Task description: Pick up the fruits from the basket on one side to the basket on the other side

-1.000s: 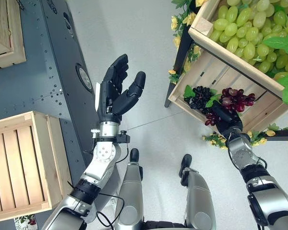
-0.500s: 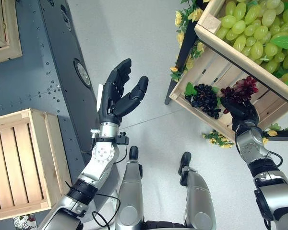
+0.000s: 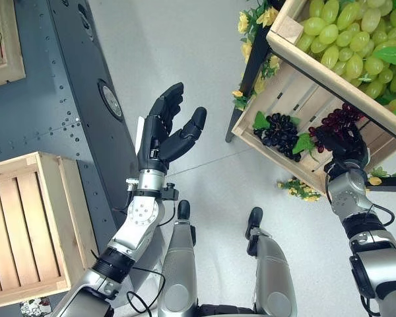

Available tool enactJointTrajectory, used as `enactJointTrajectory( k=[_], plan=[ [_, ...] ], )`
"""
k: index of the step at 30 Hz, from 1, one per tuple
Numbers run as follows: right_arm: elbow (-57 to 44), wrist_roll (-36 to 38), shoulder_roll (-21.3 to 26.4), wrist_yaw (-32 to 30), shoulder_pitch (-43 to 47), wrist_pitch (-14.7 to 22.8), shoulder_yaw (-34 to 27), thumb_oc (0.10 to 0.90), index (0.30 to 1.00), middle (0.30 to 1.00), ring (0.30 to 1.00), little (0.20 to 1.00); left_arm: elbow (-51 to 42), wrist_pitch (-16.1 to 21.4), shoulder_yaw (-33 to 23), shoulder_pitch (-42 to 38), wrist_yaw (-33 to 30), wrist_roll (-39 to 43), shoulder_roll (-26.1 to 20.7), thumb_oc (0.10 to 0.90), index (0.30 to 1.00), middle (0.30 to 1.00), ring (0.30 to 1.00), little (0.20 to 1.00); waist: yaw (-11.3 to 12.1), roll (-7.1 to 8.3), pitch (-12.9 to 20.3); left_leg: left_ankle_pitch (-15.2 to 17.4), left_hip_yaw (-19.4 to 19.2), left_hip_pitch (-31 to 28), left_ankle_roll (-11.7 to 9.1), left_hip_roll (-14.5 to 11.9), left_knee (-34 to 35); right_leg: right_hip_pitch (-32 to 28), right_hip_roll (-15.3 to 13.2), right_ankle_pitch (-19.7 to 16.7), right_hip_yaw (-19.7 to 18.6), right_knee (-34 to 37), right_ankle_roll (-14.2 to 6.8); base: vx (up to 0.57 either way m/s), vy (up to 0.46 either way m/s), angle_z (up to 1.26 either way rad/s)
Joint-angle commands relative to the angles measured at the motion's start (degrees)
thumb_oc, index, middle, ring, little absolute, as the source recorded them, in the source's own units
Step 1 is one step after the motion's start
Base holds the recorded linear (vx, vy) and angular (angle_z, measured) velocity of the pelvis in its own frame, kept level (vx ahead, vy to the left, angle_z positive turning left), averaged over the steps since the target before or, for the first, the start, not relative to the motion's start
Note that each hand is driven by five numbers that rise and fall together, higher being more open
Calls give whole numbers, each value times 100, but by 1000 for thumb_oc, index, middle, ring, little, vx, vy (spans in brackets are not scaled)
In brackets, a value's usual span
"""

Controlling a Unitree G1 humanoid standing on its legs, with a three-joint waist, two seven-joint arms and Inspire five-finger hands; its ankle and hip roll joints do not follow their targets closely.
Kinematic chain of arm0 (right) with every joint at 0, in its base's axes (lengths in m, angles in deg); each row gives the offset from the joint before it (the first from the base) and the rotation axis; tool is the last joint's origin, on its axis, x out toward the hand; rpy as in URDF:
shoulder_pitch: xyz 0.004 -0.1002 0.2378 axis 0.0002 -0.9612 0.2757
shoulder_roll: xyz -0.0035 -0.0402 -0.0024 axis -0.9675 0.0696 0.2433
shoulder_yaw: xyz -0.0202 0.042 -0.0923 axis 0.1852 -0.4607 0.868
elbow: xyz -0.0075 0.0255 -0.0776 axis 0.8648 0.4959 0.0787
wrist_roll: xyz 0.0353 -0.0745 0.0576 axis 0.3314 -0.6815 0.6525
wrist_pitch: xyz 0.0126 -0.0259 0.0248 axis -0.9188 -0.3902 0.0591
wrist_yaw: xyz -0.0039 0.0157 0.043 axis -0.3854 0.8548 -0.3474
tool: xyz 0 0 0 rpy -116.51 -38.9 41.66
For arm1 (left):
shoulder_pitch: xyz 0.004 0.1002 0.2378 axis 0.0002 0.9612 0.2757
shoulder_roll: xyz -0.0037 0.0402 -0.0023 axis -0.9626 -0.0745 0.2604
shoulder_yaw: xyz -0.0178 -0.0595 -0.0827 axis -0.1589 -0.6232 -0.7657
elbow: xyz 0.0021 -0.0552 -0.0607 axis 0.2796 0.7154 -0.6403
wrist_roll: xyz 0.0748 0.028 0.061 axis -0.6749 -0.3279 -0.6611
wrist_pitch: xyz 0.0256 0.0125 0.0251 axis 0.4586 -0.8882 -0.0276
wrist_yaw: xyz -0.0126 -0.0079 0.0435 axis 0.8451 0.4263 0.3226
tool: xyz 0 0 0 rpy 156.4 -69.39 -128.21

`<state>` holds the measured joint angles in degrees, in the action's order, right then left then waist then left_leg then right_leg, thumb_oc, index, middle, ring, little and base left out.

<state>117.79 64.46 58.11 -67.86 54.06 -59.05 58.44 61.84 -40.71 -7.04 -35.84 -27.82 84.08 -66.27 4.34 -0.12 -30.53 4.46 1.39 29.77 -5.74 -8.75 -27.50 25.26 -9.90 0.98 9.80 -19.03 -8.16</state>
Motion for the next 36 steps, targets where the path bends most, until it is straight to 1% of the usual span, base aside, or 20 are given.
enactJointTrajectory(
  k=[1, 2, 3, 9, 11, 12, 13, 15, 16, 17, 20, 22, 24, 26, 28, 29, 30, 32, 35, 36],
  plan=[
    [-275, -668, 866, -591, 629, 523, -267, 800, 900, 900, 900, 900, -737, 507, -1, -357, -40, -20, -74, 800, 900, 900, 900, 900, -7, -45, 73, -237, -315, 232, 303, 268, 54, -625, 380, 116, 280, 151, 712, 0, 0, 0],
    [-253, -778, 872, -677, 622, 425, -238, 800, 900, 900, 900, 900, -734, 523, 1, -358, -56, -35, -63, 800, 900, 900, 900, 900, -6, -38, 73, -236, -330, 196, 306, 257, 66, -656, 368, 109, 285, 164, 711, 0, 0, 0],
    [-242, -762, 875, -698, 632, 420, -214, 800, 900, 900, 900, 900, -734, 527, 2, -356, -59, -43, -58, 800, 900, 900, 900, 900, 0, -34, 73, -239, -332, 175, 306, 255, 77, -676, 364, 105, 290, 175, 708, -22, 31, 0],
    [-612, 37, 639, 197, 417, 508, -273, 800, 900, 900, 900, 900, -788, 561, -159, -251, 43, 33, -49, 800, 900, 900, 900, 900, 62, 79, 73, -299, -324, -323, 293, 278, 372, -1196, 311, 58, 341, 493, 654, 0, 0, 0],
    [-899, 462, 502, 506, 234, 515, -336, 800, 900, 900, 900, 900, -794, 576, -250, -198, 120, 60, -19, 800, 900, 900, 900, 900, 74, 113, 73, -387, -304, -547, 276, 299, 568, -1422, 299, 5, 353, 658, 629, 0, 0, 0],
    [-1007, 471, 435, 567, 141, 480, -375, 800, 900, 900, 900, 900, -813, 566, -283, -159, 146, 74, -15, 800, 900, 900, 900, 900, 89, 120, 74, -374, -296, -673, 265, 303, 636, -1539, 295, 18, 347, 710, 609, 50, 16, 2],
    [-1231, 433, 316, 607, -25, 346, -437, 800, 900, 900, 900, 900, -799, 564, -345, -113, 225, 97, 5, 800, 900, 900, 900, 900, 100, 151, 88, -441, -281, -863, 277, 339, 822, -1701, 273, -28, 349, 837, 577, 57, 15, 6],
    [-1435, 381, 211, 594, -196, 221, -448, 800, 900, 900, 900, 900, -822, 530, -396, -47, 281, 75, 25, 800, 900, 900, 900, 900, 112, 187, 192, -493, -269, -1001, 282, 353, 1010, -1813, 258, -66, 363, 967, 540, 46, 16, 10],
    [-1556, 75, 134, 531, -354, -10, -445, 800, 900, 900, 900, 900, -834, 501, -442, 35, 328, 85, 30, 800, 900, 900, 900, 900, 124, 222, 295, -531, -259, -1125, 284, 369, 1177, -1906, 251, -91, 371, 1074, 506, 46, 16, 13],
    [-1660, -121, 118, 420, -443, -119, -406, 800, 900, 900, 900, 900, -837, 472, -462, 71, 358, 82, 39, 800, 900, 900, 900, 900, 128, 248, 371, -556, -264, -1211, 284, 367, 1301, -1965, 243, -112, 381, 1162, 479, 43, 12, 11],
    [-1963, -560, 55, 178, -687, -317, -293, 800, 900, 900, 900, 900, -889, 383, -487, 207, 375, 30, 43, 800, 900, 900, 900, 900, 137, 324, 550, -602, -295, -1458, 293, 356, 1593, -2146, 223, -171, 418, 1375, 419, 33, 25, 6],
    [-2311, -572, -71, 286, -909, -412, -196, 800, 900, 900, 900, 900, -929, 360, -522, 380, 369, -41, 70, 800, 900, 900, 900, 900, 133, 376, 717, -613, -321, -1707, 309, 364, 1833, -2289, 204, -195, 418, 1513, 373, 43, 93, 5],
    [-2573, -520, -189, 370, -1070, -387, -138, 800, 900, 900, 900, 900, -938, 326, -553, 501, 360, -49, 118, 800, 900, 900, 900, 900, 124, 397, 835, -623, -333, -1868, 327, 375, 1981, -2365, 182, -221, 403, 1586, 342, 43, 110, -3],
    [-3012, -591, -462, 471, -1370, -392, -71, 800, 900, 900, 900, 900, -962, 262, -628, 684, 334, -93, 181, 800, 900, 900, 900, 900, 100, 427, 1004, -629, -378, -2053, 345, 383, 2160, -2464, 137, -258, 377, 1678, 288, 37, 108, -11],
    [-3294, -616, -610, 667, -1664, -290, -45, 800, 900, 900, 900, 900, -972, 220, -689, 831, 335, -78, 237, 800, 900, 900, 900, 900, 87, 424, 1131, -634, -397, -2181, 368, 390, 2290, -2518, 99, -291, 374, 1737, 245, 35, 117, -9],
    [-3479, -676, -722, 925, -1915, -163, -50, 800, 900, 900, 900, 900, -988, 186, -734, 960, 291, -95, 299, 800, 900, 900, 900, 900, 78, 413, 1243, -644, -400, -2282, 380, 397, 2398, -2547, 72, -310, 372, 1766, 215, 41, 146, -5],
    [-3617, -706, -774, 1008, -2012, -149, -41, 800, 900, 900, 900, 900, -1010, 156, -764, 1019, 290, -93, 331, 800, 900, 900, 900, 900, 75, 401, 1294, -650, -407, -2332, 387, 404, 2449, -2569, 55, -325, 379, 1790, 196, 43, 176, -4],
    [-3819, -987, -919, 1235, -2271, 27, 7, 800, 900, 900, 900, 900, -977, 134, -820, 1153, 259, -102, 416, 800, 900, 900, 900, 900, 59, 359, 1458, -657, -415, -2477, 405, 436, 2594, -2621, 7, -367, 386, 1859, 150, 32, 166, -5],
    [-4010, -1107, -1076, 1564, -2545, 42, 84, 800, 900, 900, 900, 900, -937, 40, -917, 1295, 160, -215, 535, 800, 900, 900, 900, 900, 52, 281, 1663, -663, -431, -2661, 438, 488, 2770, -2674, -82, -419, 386, 1918, 76, 42, 206, -2],
    [-4077, -1363, -1119, 1832, -2714, 74, 111, 800, 900, 900, 900, 900, -908, -39, -991, 1367, 122, -211, 564, 800, 900, 900, 900, 900, 59, 249, 1775, -664, -445, -2763, 464, 509, 2897, -2703, -144, -450, 405, 1948, 16, 57, 198, 3]
  ],
)
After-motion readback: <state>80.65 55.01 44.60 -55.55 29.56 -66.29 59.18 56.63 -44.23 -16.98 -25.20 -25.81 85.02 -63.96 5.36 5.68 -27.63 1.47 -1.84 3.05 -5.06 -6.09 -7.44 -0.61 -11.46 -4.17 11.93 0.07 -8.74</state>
